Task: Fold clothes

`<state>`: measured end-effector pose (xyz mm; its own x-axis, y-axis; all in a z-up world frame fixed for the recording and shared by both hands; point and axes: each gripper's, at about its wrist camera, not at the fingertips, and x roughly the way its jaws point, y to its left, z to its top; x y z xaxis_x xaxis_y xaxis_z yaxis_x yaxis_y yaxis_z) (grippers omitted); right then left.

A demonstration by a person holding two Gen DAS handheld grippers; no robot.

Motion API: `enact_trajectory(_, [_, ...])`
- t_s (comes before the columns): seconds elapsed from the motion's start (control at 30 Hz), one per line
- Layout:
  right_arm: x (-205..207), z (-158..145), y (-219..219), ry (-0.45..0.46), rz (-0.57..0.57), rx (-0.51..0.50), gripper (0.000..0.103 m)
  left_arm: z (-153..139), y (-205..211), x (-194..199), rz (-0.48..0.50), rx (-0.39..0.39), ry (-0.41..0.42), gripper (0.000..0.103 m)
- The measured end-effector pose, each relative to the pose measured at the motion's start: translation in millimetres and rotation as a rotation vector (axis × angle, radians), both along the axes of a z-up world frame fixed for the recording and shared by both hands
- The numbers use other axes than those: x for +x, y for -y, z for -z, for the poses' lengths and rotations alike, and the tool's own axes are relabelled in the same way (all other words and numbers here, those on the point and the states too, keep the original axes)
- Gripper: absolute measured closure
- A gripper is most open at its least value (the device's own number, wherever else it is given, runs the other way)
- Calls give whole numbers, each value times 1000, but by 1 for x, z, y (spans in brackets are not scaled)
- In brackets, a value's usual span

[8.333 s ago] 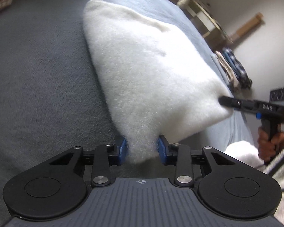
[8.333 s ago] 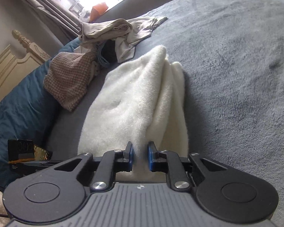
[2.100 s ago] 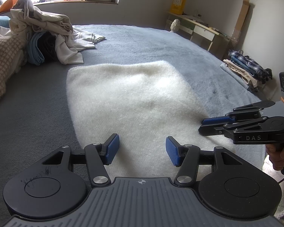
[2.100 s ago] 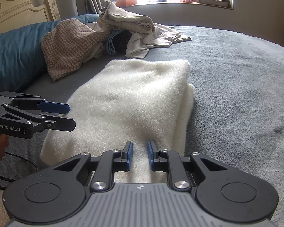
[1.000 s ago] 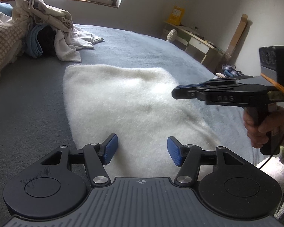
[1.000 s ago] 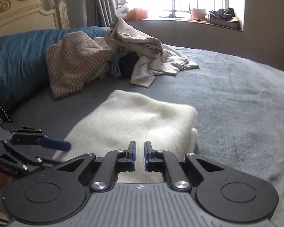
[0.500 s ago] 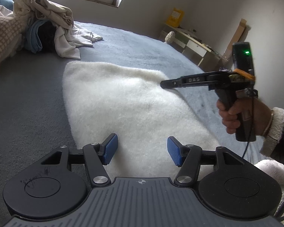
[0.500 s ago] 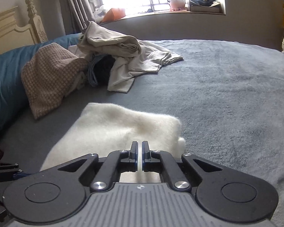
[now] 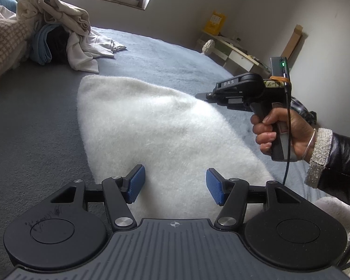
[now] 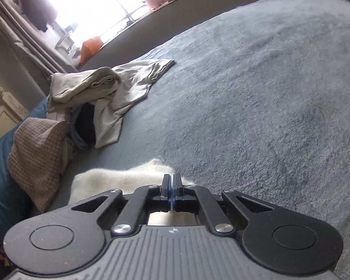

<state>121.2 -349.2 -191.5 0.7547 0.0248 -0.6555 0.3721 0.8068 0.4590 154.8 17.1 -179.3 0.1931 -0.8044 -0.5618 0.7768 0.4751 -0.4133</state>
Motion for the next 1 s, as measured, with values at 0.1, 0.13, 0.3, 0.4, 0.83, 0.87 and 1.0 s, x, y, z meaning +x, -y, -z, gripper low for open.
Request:
enact_trajectory(0.1, [1,-12,-6,37,-27,-10,102,0,-1,1,2,-2,-4,45])
enact_trajectory(0.13, [1,-17,-10,55,-54,-17,102,0,-1,1,2,-1,-5,45])
enact_trajectory(0.3, [8,-25,-30,106,-210,7,101,0,-1,1,2,-3,-8,45])
enact_trajectory(0.4, [19,-9,-27,54,-186,34,101,0,-1,0,0,-6,-11,45])
enact_trajectory(0.83, [49,-28,-59,34,-399,16,100,1,-5,5,4,-26,-51,44])
enact_trajectory(0.87, [59,-22,-67,-8,-426,-4,100,1,-5,5,4,-24,-50,44])
enact_trajectory(1.0, [84,5,-64,-102,-302,-16,103,0,-5,4,9,-17,-41,44])
